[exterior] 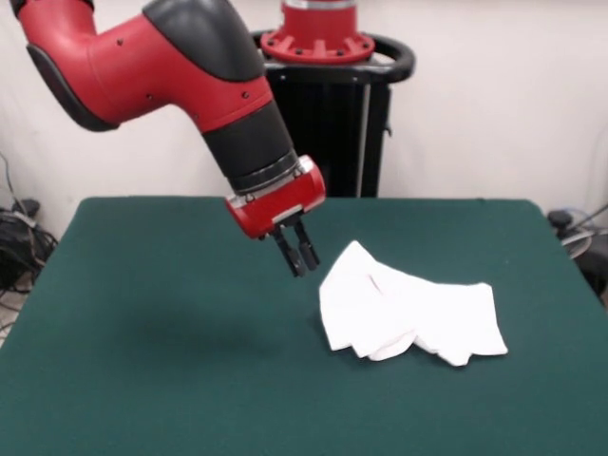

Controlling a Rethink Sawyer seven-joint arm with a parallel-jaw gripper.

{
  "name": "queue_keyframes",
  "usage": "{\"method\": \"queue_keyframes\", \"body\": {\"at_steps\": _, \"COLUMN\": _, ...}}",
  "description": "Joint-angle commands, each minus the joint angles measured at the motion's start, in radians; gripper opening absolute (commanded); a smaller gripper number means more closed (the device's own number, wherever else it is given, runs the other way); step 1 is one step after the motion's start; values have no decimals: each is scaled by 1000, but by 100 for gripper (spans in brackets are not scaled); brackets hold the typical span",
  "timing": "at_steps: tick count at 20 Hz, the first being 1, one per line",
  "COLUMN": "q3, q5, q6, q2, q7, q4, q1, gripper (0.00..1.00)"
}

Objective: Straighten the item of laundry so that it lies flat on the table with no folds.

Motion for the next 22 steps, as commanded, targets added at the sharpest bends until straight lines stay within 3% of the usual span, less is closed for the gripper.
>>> {"method": "queue_keyframes", "body": {"at_steps": 1, "q3": 44, "q5": -54, "q6": -52, "q2": 42, "q7": -5, "q4": -51, "q1": 21, "gripper": 0}}
{"method": "queue_keyframes", "body": {"at_steps": 12, "q3": 63, "q5": -45, "q6": -39, "q2": 78, "q7": -25, "q4": -54, "q1": 4, "gripper": 0}}
{"method": "queue_keyframes", "body": {"at_steps": 13, "q3": 66, "q5": -43, "q6": -35, "q2": 83, "q7": -29, "q4": -55, "q1": 1, "gripper": 100}}
{"method": "queue_keyframes", "body": {"at_steps": 22, "q3": 39, "q5": -39, "q6": 43, "q2": 55, "q7": -34, "q4": -82, "q1": 40, "gripper": 100}}
